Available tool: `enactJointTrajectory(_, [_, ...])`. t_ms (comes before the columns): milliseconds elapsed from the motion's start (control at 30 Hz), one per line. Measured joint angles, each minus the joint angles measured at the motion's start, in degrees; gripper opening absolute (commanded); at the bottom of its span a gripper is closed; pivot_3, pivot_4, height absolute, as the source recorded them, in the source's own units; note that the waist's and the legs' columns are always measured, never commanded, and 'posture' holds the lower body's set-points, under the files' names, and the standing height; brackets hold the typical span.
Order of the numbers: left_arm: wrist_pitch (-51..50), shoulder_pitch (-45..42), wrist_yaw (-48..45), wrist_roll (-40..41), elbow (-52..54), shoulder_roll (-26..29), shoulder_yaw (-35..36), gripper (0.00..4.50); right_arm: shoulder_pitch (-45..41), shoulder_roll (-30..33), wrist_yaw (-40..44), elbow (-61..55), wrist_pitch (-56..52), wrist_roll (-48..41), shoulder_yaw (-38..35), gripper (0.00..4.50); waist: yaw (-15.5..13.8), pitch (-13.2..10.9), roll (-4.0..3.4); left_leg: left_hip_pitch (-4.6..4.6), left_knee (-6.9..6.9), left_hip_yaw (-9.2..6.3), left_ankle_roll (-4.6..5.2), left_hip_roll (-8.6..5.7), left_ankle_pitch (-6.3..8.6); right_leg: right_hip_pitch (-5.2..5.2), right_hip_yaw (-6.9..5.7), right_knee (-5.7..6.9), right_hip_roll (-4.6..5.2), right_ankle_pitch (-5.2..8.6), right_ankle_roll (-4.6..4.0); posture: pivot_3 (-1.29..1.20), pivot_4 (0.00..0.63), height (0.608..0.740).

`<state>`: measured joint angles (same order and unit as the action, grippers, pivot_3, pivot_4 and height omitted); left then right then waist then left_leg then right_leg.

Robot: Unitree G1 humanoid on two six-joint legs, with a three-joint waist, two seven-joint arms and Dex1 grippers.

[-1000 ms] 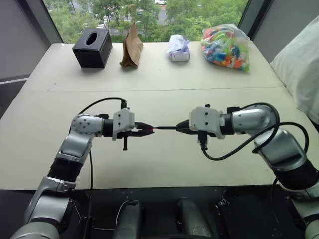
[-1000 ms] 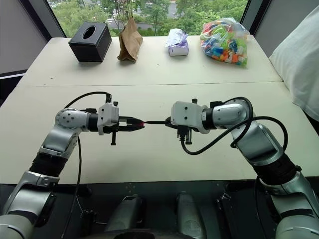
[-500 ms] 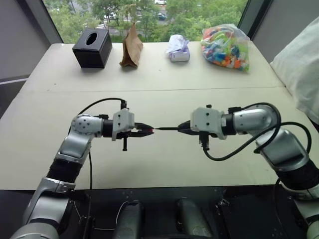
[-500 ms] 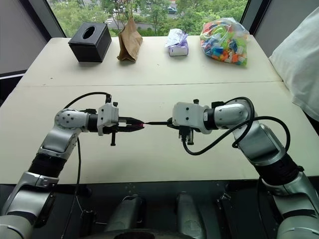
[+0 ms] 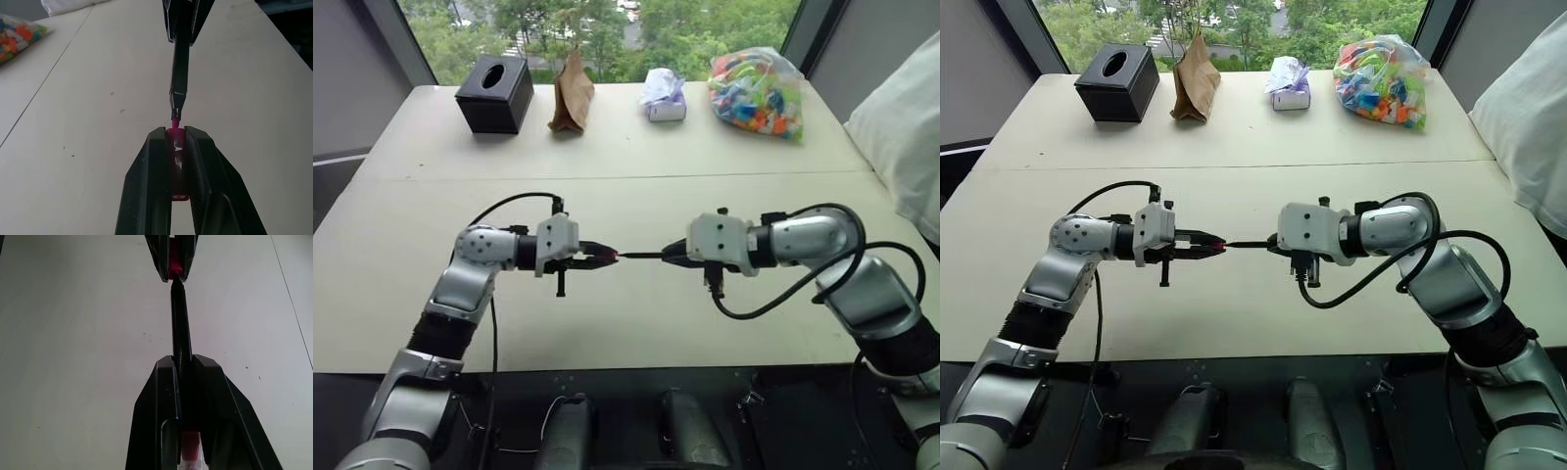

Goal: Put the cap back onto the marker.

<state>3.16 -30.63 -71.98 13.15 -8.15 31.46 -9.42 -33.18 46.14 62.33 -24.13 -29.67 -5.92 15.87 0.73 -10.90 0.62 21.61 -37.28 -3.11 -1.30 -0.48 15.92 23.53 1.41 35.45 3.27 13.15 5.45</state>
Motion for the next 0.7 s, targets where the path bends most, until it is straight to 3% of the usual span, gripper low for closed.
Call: enactJointTrajectory(700, [0.0,-0.3,-1.6,0.0,0.0,-1.3,-0.7,0.00,-0.8,-1.3,0.2,0.2,0.3,1.2,2.0,0.02,0.0,0.0,0.00,0.00,-0.01,0.00,0.00,0.00,0.00,0.00,0.00,0.01,0.00,0.00,0.00,0.00,0.150,0.740])
